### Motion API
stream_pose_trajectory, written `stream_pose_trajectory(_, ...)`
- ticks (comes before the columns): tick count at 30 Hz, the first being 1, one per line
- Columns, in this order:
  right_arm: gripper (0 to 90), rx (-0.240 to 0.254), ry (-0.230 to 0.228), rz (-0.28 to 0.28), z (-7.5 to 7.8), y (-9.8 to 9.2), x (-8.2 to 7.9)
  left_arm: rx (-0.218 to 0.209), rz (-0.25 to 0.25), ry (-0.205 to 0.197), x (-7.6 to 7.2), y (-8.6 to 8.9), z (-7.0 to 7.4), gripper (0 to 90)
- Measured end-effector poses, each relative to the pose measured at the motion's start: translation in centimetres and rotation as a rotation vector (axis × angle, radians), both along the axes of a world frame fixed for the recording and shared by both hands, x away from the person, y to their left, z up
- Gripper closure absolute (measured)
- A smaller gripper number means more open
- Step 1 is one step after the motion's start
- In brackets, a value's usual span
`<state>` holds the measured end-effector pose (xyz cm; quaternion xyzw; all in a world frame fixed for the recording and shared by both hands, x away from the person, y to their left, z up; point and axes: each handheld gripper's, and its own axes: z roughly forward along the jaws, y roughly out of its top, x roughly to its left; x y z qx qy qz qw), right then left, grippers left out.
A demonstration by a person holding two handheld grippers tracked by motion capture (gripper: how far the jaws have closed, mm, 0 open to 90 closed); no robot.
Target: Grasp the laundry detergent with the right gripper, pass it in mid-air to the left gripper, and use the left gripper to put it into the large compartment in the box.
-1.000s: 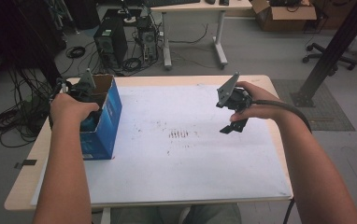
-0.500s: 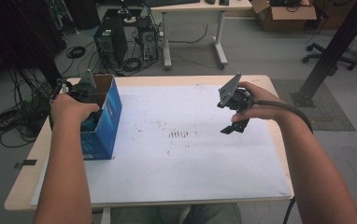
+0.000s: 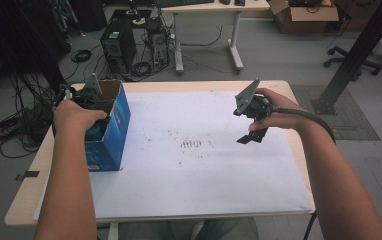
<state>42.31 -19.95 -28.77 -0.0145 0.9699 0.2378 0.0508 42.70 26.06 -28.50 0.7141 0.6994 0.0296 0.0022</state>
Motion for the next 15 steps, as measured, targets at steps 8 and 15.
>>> stream_pose_trajectory(8, 2.8, -0.001, 0.001, 0.002, -0.1, 0.2, 0.0, 0.008, -0.002, -0.008, -0.1, -0.1, 0.4, 34.4)
stream_pose_trajectory(15, 2.8, 0.002, 0.0, 0.002, -0.1, 0.1, 0.0, 0.03, 0.0, -0.014, -0.2, -0.4, 1.2, 33.7)
